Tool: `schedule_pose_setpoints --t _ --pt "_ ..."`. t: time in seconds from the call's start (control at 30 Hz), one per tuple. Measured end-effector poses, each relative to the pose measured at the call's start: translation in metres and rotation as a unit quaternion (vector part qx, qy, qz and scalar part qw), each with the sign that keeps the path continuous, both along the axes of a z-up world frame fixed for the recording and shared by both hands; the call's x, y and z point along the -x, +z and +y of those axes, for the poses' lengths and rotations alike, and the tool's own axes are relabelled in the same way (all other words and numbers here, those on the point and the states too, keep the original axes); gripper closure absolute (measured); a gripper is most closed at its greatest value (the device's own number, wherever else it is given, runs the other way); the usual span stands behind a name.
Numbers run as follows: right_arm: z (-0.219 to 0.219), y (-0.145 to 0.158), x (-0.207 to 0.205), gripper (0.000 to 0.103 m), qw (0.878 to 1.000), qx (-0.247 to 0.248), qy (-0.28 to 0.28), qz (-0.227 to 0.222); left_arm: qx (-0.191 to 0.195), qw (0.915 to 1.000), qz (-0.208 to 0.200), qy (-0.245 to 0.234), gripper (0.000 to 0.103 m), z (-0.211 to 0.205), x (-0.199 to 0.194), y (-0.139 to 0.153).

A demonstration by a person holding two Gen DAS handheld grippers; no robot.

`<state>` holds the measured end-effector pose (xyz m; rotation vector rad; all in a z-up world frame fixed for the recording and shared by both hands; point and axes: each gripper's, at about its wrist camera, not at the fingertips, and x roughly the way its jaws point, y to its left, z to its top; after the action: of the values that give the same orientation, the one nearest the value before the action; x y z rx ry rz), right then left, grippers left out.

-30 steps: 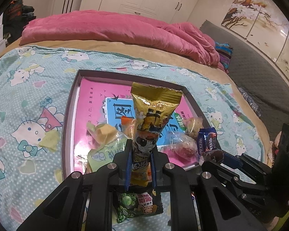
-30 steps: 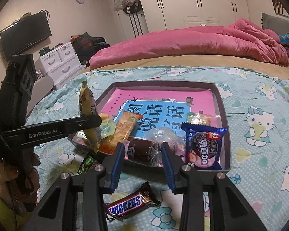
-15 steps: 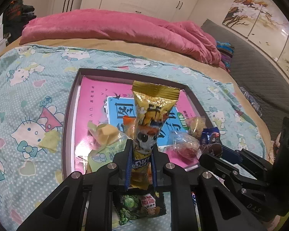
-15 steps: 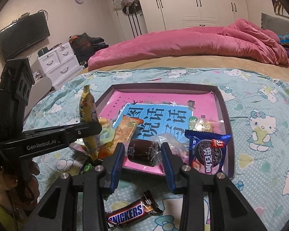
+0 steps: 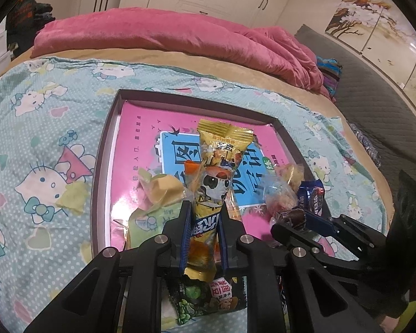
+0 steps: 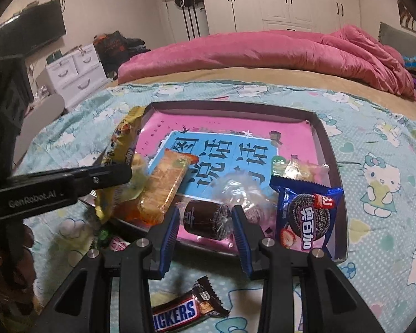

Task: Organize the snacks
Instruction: 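Lower the chocolate into the tray and open right tool while left releases the wafer bar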

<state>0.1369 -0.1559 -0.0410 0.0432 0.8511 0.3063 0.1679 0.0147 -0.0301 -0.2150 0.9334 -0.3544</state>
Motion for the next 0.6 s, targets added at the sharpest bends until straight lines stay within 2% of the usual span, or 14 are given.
schedule_pose_setpoints --t 0.27,0.33,0.43,0.5,0.6 --pt "-0.004 -0.006 0.002 0.063 1.000 0.005 -0.007 0.010 0.002 1.0000 0.006 0.002 0.083 0.002 0.002 0.001" --pt "-0.007 -0.003 0.003 0.053 1.000 0.000 -0.010 0.009 0.001 1.0000 0.008 0.003 0.082 0.003 0.002 0.001" --pt "-0.012 0.000 0.006 0.050 1.000 -0.010 -0.018 0.008 0.000 0.9999 0.011 0.004 0.081 0.004 0.002 0.001" --pt "-0.016 0.002 0.008 0.050 1.000 -0.019 -0.021 0.010 0.000 0.9999 0.012 0.006 0.079 0.005 0.002 0.001" --pt "-0.022 0.006 0.011 0.050 0.999 -0.030 -0.025 0.009 0.000 0.9999 0.014 0.009 0.071 0.006 0.002 0.001"
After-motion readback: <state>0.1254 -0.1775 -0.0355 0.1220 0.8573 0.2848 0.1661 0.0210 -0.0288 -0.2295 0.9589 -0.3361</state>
